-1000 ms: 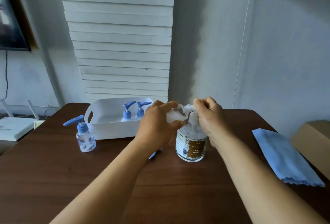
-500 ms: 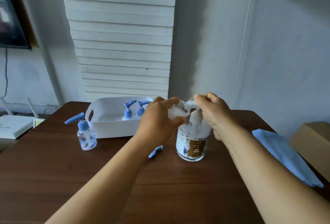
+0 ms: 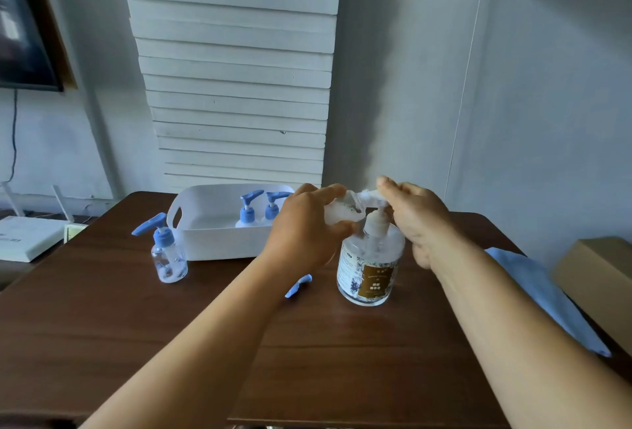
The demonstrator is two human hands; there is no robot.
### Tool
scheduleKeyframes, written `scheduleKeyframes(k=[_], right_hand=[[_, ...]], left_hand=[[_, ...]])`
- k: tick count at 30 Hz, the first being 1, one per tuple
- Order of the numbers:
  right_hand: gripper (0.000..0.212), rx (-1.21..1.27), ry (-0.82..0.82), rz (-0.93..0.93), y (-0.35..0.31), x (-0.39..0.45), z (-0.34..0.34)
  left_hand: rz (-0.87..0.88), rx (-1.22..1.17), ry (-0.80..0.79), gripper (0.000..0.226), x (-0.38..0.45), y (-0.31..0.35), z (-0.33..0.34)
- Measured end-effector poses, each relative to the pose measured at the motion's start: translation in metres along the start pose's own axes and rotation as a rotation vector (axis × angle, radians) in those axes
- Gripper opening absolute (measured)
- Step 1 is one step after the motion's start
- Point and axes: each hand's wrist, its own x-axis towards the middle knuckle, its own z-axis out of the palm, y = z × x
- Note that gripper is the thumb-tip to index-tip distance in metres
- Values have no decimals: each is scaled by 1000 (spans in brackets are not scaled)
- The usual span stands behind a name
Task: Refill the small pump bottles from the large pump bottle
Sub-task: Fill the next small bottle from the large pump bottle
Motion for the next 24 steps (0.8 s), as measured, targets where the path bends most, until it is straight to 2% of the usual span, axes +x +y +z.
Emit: scheduleKeyframes(k=[9,14,19,24], right_hand=[[25,197,-117,128,5,9,-9],[29,177,-93,152,18,3,-2],[27,103,-49,82,4,1,-6],[26,158,-102,145,4,4,-8]], left_hand=[[14,49,-2,55,3,-4,-2],[13,30,-12,54,-1,-9,4],[10,4,-6,54,-1,-6,0],[18,41,2,55,2,-3,-2]])
